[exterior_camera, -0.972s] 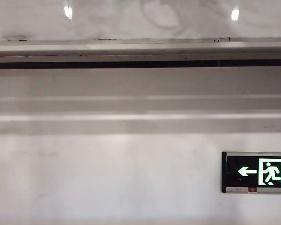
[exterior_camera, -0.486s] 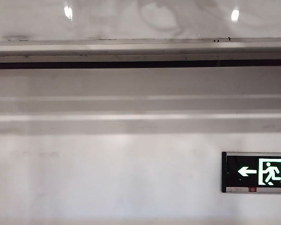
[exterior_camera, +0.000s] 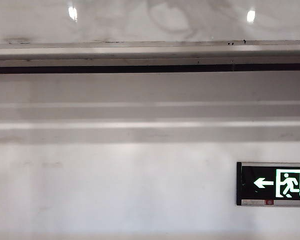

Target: Take a marker from the whiteboard tray, write "Hi!" on the whiteboard, and then put the marker back vertically into the whiteboard tray.

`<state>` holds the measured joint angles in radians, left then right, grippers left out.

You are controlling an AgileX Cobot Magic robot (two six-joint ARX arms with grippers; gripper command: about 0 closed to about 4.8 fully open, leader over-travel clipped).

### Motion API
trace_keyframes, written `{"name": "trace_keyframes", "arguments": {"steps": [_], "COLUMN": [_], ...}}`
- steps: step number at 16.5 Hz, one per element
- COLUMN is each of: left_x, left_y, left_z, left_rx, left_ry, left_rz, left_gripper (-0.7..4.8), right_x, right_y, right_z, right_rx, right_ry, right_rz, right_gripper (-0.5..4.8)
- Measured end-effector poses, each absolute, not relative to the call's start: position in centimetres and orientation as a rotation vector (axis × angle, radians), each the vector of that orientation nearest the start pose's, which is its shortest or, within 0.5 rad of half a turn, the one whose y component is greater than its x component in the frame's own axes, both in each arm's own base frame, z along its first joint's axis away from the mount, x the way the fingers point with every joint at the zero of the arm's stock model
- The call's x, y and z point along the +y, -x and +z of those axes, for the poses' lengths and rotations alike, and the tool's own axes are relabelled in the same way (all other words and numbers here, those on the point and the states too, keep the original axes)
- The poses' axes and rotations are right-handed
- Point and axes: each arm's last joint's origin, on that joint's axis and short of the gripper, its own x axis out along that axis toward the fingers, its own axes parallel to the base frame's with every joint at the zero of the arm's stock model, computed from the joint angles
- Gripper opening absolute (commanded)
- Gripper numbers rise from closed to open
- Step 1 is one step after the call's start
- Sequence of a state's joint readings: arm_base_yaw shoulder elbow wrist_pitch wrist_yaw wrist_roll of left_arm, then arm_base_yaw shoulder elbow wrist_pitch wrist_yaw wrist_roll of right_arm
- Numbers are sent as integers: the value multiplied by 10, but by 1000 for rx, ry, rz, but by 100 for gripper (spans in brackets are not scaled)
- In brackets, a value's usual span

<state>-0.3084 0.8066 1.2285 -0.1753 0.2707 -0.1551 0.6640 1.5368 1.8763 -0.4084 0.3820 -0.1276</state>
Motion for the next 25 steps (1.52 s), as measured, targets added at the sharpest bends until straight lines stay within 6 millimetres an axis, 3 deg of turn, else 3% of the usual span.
{"name": "trace_keyframes", "arguments": {"steps": [14, 20, 25], "left_x": [-47, -46, -47], "left_y": [-121, -120, -123], "left_z": [473, 473, 480], "left_rx": [-205, -205, -209], "left_ry": [155, 155, 154], "left_rz": [-594, -594, -594], "left_gripper": [-5, -5, -5], "right_x": [184, 155, 129], "right_y": [-252, -209, -176], "right_z": [505, 533, 541], "right_rx": [8, -45, -10], "right_ry": [142, 108, 128], "right_rz": [267, 259, 263], "right_gripper": [-2, -2, -2]}}
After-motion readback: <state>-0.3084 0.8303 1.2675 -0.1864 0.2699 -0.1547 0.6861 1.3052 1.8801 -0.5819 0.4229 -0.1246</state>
